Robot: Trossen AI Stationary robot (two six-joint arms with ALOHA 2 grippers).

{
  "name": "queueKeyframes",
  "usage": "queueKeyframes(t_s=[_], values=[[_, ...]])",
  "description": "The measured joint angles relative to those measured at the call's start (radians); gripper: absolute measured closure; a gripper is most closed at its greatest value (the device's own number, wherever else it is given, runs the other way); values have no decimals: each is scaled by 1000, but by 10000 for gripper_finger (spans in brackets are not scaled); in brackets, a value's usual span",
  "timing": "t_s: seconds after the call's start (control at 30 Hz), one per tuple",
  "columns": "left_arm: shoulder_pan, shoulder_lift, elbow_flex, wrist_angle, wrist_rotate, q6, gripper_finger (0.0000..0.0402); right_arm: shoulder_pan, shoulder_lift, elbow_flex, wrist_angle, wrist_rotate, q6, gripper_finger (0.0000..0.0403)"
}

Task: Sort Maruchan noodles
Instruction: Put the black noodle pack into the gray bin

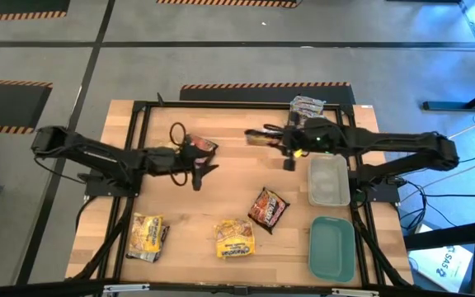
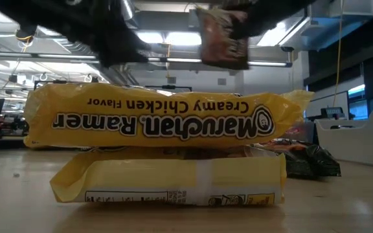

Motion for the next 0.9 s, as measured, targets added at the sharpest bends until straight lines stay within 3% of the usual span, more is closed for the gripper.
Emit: queueKeyframes(t_s=[0.23,0.43,0.53,0.67,0.9], values=[[-11,192,-82,302,-52,-40,182,0,-72,88,-460,84,195,284],[-11,302,-83,368,-43,-41,182,-1,-42,236,-942,37,411,284],[-11,319,-83,368,-42,-49,182,-1,-40,250,-1106,-45,522,284],[-11,320,-83,370,-42,-51,182,-1,-39,210,-1245,-160,596,284],[-11,320,-83,369,-38,-51,182,-2,32,98,-1314,-122,557,284]])
